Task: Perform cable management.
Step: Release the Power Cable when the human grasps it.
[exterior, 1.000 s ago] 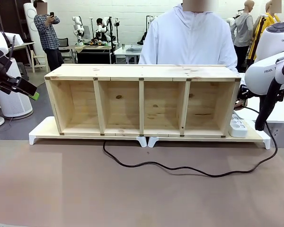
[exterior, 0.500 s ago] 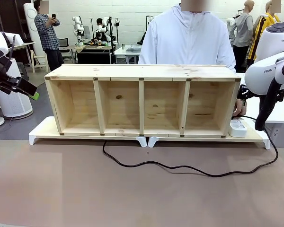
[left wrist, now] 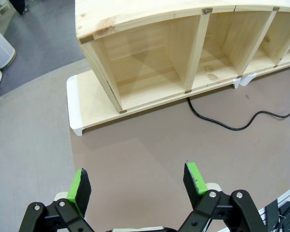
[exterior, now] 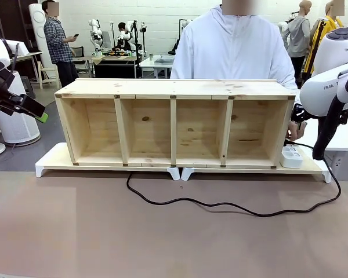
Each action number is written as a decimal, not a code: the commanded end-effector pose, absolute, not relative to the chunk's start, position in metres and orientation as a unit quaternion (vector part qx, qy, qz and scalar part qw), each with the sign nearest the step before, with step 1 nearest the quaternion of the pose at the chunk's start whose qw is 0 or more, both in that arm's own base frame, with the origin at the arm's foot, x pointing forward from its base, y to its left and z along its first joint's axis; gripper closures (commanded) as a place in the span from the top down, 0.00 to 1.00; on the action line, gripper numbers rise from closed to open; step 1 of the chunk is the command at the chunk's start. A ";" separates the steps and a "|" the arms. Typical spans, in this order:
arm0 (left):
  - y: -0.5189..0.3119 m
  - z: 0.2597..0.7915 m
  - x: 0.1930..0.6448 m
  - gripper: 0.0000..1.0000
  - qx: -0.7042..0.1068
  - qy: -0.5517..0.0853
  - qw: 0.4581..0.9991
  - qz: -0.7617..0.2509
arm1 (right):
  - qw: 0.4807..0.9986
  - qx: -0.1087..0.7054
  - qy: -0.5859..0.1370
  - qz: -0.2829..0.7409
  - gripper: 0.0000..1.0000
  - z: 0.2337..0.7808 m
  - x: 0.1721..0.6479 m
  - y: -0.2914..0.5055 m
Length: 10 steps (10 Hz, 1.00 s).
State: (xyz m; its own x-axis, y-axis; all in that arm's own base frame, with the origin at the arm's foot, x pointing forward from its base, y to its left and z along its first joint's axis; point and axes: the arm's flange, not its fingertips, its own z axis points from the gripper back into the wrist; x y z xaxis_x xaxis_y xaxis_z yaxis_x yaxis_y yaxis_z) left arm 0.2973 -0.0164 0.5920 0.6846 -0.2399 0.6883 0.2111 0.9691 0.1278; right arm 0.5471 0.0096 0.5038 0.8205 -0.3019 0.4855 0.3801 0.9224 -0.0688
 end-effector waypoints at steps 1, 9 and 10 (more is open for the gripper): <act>-0.017 0.592 0.299 1.00 0.020 -0.383 0.916 -0.121 | 0.951 -0.080 -0.242 -0.173 1.00 0.504 0.547 0.017; -0.017 0.592 0.299 1.00 0.020 -0.383 0.916 -0.121 | 0.951 -0.080 -0.242 -0.173 1.00 0.504 0.547 0.017; -0.017 0.592 0.299 1.00 0.020 -0.383 0.916 -0.121 | 0.951 -0.080 -0.242 -0.173 1.00 0.504 0.547 0.017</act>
State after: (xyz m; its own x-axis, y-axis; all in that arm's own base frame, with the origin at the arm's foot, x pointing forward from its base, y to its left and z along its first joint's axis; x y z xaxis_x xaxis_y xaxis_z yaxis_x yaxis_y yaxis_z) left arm 0.2973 -0.0164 0.5920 0.6846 -0.2399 0.6883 0.2111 0.9691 0.1278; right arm 0.5470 0.0098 0.5040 0.8207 -0.3019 0.4851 0.3800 0.9224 -0.0690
